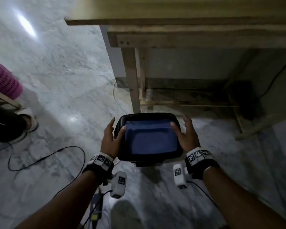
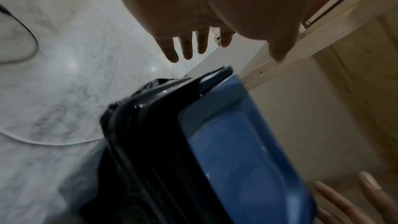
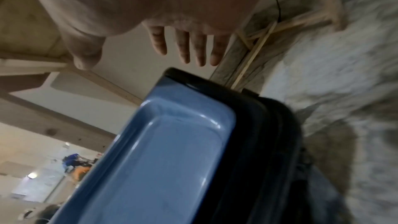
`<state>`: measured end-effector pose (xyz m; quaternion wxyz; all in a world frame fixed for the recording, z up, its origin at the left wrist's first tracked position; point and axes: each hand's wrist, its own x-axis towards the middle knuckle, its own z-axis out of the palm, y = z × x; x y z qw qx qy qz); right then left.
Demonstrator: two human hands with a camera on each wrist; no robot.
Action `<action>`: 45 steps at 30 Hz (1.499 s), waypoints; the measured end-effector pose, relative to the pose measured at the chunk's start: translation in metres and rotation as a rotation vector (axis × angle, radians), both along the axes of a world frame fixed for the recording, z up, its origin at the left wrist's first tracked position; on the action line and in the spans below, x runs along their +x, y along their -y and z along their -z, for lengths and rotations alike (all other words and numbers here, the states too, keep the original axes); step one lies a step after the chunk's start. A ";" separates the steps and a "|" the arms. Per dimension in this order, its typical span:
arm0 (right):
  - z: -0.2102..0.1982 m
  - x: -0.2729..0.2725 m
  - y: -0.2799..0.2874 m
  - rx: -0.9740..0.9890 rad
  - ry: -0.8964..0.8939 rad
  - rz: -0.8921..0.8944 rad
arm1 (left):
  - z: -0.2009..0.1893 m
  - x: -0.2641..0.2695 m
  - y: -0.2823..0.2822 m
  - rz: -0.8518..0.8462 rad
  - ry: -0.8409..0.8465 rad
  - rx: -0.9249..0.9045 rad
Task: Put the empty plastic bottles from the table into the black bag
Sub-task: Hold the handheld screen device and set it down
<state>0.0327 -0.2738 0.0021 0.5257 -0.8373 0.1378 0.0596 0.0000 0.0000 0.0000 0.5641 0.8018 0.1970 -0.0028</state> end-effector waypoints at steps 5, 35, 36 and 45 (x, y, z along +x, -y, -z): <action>0.037 0.012 -0.004 0.099 0.045 -0.006 | 0.041 0.012 0.010 0.014 0.094 -0.074; -0.019 -0.081 0.231 -0.176 0.420 0.383 | 0.021 0.043 0.263 0.511 0.373 -0.261; -0.005 -0.090 0.246 -0.177 0.396 0.414 | 0.034 0.041 0.280 0.540 0.326 -0.286; 0.184 -0.147 0.280 -0.093 0.160 0.564 | 0.200 0.011 0.339 0.639 -0.011 -0.216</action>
